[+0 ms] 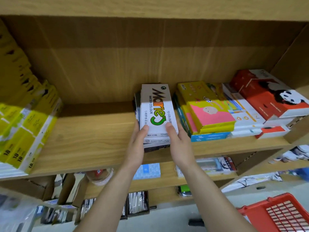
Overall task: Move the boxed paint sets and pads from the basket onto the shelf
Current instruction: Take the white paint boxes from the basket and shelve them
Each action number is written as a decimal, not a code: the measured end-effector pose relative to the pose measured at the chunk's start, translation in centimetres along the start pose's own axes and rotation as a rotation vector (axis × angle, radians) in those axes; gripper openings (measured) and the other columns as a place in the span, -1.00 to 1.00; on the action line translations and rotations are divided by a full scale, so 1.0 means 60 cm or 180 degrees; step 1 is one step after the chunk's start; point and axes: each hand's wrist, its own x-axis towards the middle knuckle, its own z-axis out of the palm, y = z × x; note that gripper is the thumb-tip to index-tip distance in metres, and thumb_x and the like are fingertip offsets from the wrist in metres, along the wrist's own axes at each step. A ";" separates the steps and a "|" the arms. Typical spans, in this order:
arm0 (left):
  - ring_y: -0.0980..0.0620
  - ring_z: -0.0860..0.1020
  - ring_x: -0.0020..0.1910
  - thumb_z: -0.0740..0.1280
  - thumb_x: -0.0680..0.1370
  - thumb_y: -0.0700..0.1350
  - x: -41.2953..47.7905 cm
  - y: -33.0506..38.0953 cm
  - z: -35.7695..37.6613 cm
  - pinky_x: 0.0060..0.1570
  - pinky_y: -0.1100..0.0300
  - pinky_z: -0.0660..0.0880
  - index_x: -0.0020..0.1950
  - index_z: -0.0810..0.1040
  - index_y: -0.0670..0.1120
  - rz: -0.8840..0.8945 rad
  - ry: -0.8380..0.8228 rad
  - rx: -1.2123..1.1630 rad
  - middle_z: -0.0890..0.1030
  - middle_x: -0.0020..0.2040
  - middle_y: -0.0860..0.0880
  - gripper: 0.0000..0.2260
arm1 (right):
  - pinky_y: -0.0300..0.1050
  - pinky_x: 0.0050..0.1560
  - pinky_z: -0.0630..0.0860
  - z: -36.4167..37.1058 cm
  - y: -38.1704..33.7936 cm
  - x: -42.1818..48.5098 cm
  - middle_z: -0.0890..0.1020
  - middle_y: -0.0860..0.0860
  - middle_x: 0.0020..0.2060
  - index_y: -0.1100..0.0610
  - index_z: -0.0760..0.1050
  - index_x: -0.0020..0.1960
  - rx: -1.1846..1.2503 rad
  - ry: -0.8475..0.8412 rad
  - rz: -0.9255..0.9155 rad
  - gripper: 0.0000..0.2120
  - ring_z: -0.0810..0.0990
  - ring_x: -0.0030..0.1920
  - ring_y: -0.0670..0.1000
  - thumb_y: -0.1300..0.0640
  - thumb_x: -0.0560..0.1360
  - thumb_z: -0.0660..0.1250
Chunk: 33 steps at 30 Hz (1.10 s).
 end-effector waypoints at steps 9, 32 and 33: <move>0.20 0.66 0.16 0.36 0.39 0.28 0.045 0.005 -0.007 -0.07 0.38 0.58 0.61 0.25 0.08 -0.0091 -0.0223 0.0204 0.63 0.34 0.07 -0.18 | -0.39 -0.21 0.57 0.014 -0.010 0.066 0.73 -0.35 -0.10 -0.25 0.58 0.06 0.0127 0.0140 0.0146 -0.76 0.69 -0.08 -0.31 -0.19 0.52 0.18; 0.15 0.56 0.22 0.68 0.30 -0.02 0.027 0.003 -0.094 0.17 0.22 0.45 0.56 -0.11 0.46 0.0209 -0.0418 0.2714 0.61 0.30 0.24 0.18 | -0.15 0.31 0.55 -0.034 0.022 0.030 0.60 -0.18 0.40 -0.10 0.32 0.60 0.0069 -0.0332 -0.0410 -0.34 0.53 0.43 -0.13 -0.05 0.55 0.45; 0.12 0.57 0.24 0.67 0.32 -0.03 0.029 0.004 -0.096 0.20 0.20 0.47 0.56 -0.12 0.46 0.0243 -0.0429 0.2735 0.61 0.34 0.18 0.16 | -0.10 0.35 0.53 -0.042 0.036 0.022 0.61 -0.18 0.38 -0.10 0.31 0.59 -0.0190 -0.0446 -0.0437 -0.31 0.54 0.42 -0.14 0.03 0.53 0.50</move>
